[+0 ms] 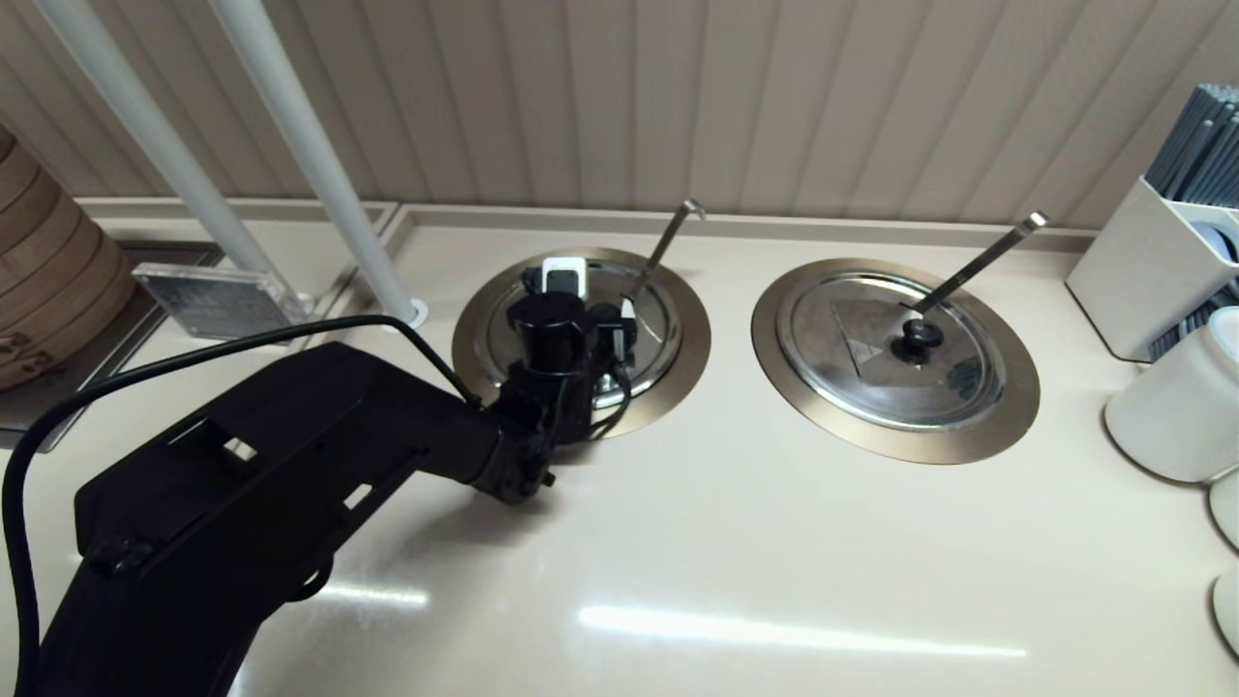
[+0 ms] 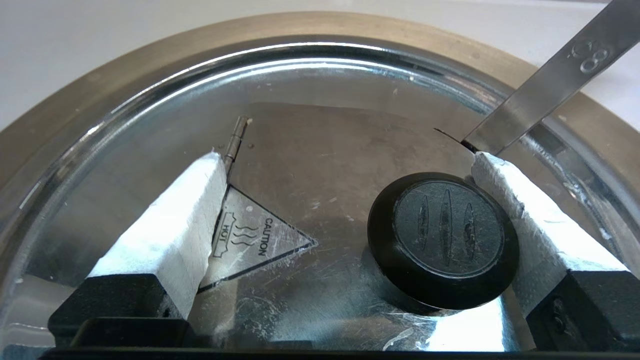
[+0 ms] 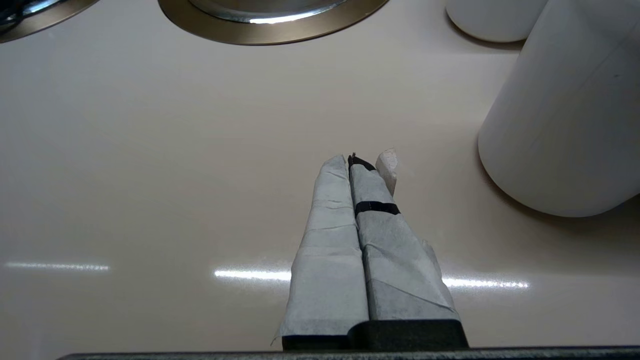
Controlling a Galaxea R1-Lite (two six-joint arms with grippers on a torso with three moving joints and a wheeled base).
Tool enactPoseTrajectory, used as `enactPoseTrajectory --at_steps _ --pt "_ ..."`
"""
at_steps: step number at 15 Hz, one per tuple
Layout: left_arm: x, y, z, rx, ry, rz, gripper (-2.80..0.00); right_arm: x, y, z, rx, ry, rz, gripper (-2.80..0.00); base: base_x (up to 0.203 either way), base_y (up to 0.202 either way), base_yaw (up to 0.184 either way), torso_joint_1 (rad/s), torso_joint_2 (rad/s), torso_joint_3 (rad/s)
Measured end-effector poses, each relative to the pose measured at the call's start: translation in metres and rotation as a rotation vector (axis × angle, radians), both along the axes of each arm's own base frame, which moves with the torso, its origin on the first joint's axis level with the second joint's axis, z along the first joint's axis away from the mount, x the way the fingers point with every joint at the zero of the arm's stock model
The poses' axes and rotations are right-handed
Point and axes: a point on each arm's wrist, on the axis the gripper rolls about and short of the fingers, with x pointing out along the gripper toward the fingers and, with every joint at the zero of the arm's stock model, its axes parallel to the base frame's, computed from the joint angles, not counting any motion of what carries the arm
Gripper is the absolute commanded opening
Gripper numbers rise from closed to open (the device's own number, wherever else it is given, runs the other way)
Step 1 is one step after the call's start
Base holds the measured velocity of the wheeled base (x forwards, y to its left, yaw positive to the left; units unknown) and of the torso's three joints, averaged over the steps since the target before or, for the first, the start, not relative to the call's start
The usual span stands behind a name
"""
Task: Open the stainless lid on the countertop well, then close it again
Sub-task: Open the lid
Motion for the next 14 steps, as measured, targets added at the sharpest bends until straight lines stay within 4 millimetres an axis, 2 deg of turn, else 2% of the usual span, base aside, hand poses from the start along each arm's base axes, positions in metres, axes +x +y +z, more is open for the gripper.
enactPoseTrajectory --at_steps 9,14 --pt "-0.003 0.014 0.026 -0.029 -0.047 0.020 0.00 0.000 0.000 0.000 0.000 0.000 0.000 -2.80 0.000 0.000 0.000 0.000 0.00 0.000" --pt "0.000 0.040 0.047 -0.044 -0.081 0.058 0.00 0.000 0.000 0.000 -0.001 0.000 0.000 -2.80 0.000 0.000 0.000 0.000 0.00 0.000"
